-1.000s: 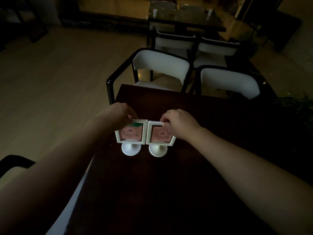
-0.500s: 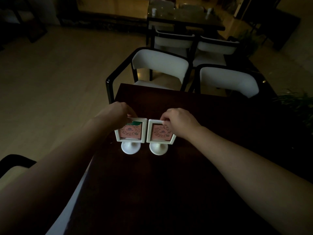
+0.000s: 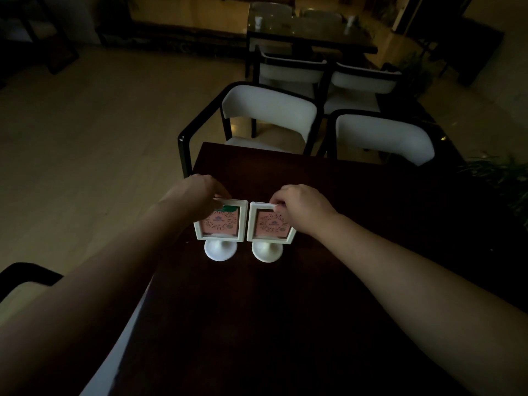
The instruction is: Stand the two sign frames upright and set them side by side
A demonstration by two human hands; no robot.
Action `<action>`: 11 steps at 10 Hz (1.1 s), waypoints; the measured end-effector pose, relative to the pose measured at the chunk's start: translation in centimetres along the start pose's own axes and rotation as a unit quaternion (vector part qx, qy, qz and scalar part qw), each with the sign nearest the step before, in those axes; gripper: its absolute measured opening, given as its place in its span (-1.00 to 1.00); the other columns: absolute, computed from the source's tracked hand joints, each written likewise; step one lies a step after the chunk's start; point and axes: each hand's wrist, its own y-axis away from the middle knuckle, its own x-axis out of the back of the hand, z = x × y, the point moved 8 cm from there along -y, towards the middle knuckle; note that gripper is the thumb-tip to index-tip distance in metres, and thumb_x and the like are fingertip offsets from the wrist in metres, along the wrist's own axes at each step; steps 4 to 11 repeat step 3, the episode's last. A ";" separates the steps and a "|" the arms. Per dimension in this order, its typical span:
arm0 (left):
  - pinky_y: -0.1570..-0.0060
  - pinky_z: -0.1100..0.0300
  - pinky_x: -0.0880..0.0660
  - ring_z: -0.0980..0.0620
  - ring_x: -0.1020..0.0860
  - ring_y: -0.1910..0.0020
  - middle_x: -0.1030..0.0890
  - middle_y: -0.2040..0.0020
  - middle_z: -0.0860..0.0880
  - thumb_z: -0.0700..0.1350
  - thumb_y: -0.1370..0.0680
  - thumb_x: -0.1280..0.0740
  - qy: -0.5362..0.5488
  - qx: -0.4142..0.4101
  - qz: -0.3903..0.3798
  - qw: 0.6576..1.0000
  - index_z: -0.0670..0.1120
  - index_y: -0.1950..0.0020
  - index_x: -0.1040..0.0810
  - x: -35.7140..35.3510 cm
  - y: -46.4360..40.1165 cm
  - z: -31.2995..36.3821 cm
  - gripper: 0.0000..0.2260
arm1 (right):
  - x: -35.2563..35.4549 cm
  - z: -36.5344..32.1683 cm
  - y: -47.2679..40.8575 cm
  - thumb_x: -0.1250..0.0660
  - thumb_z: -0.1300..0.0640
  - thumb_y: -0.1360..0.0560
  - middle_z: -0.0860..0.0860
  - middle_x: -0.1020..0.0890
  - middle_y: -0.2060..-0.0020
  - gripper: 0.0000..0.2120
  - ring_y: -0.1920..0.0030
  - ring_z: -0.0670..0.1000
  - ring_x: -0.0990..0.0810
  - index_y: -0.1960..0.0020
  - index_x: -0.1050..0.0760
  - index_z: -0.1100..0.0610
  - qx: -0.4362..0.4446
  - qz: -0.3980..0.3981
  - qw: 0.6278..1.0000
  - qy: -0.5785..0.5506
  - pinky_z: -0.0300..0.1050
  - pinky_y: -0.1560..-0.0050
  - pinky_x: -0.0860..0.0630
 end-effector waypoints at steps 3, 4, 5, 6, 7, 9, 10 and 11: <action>-0.03 0.12 -0.45 -0.04 -0.49 -0.25 -0.47 -0.39 -0.02 0.06 -0.41 -0.51 0.015 0.026 0.022 0.999 0.11 -0.49 -0.28 -0.2 1.3 -0.3 -0.29 | -0.1 1.0 0.4 -0.41 -0.02 -0.51 -0.03 -0.52 -0.28 -0.51 -0.25 0.03 -0.50 -0.41 -0.42 -0.02 -0.015 -0.021 0.999 -0.046 0.05 -0.15 -0.51; -0.03 0.12 -0.45 -0.04 -0.49 -0.25 -0.47 -0.39 -0.02 0.06 -0.41 -0.51 0.015 0.026 0.022 0.999 0.11 -0.49 -0.28 -0.2 1.3 -0.3 -0.29 | -0.1 1.0 0.4 -0.41 -0.02 -0.51 -0.03 -0.52 -0.28 -0.51 -0.25 0.03 -0.50 -0.41 -0.42 -0.02 -0.015 -0.021 0.999 -0.046 0.05 -0.15 -0.51; -0.03 0.12 -0.45 -0.04 -0.49 -0.25 -0.47 -0.39 -0.02 0.06 -0.41 -0.51 0.015 0.026 0.022 0.999 0.11 -0.49 -0.28 -0.2 1.3 -0.3 -0.29 | -0.1 1.0 0.4 -0.41 -0.02 -0.51 -0.03 -0.52 -0.28 -0.51 -0.25 0.03 -0.50 -0.41 -0.42 -0.02 -0.015 -0.021 0.999 -0.046 0.05 -0.15 -0.51; -0.03 0.12 -0.45 -0.04 -0.49 -0.25 -0.47 -0.39 -0.02 0.06 -0.41 -0.51 0.015 0.026 0.022 0.999 0.11 -0.49 -0.28 -0.2 1.3 -0.3 -0.29 | -0.1 1.0 0.4 -0.41 -0.02 -0.51 -0.03 -0.52 -0.28 -0.51 -0.25 0.03 -0.50 -0.41 -0.42 -0.02 -0.015 -0.021 0.999 -0.046 0.05 -0.15 -0.51; -0.03 0.12 -0.45 -0.04 -0.49 -0.25 -0.47 -0.39 -0.02 0.06 -0.41 -0.51 0.015 0.026 0.022 0.999 0.11 -0.49 -0.28 -0.2 1.3 -0.3 -0.29 | -0.1 1.0 0.4 -0.41 -0.02 -0.51 -0.03 -0.52 -0.28 -0.51 -0.25 0.03 -0.50 -0.41 -0.42 -0.02 -0.015 -0.021 0.999 -0.046 0.05 -0.15 -0.51; -0.03 0.12 -0.45 -0.04 -0.49 -0.25 -0.47 -0.39 -0.02 0.06 -0.41 -0.51 0.015 0.026 0.022 0.999 0.11 -0.49 -0.28 -0.2 1.3 -0.3 -0.29 | -0.1 1.0 0.4 -0.41 -0.02 -0.51 -0.03 -0.52 -0.28 -0.51 -0.25 0.03 -0.50 -0.41 -0.42 -0.02 -0.015 -0.021 0.999 -0.046 0.05 -0.15 -0.51; -0.03 0.12 -0.45 -0.04 -0.49 -0.25 -0.47 -0.39 -0.02 0.06 -0.41 -0.51 0.015 0.026 0.022 0.999 0.11 -0.49 -0.28 -0.2 1.3 -0.3 -0.29 | -0.1 1.0 0.4 -0.41 -0.02 -0.51 -0.03 -0.52 -0.28 -0.51 -0.25 0.03 -0.50 -0.41 -0.42 -0.02 -0.015 -0.021 0.999 -0.046 0.05 -0.15 -0.51; -0.03 0.12 -0.45 -0.04 -0.49 -0.25 -0.47 -0.39 -0.02 0.06 -0.41 -0.51 0.015 0.026 0.022 0.999 0.11 -0.49 -0.28 -0.2 1.3 -0.3 -0.29 | -0.1 1.0 0.4 -0.41 -0.02 -0.51 -0.03 -0.52 -0.28 -0.51 -0.25 0.03 -0.50 -0.41 -0.42 -0.02 -0.015 -0.021 0.999 -0.046 0.05 -0.15 -0.51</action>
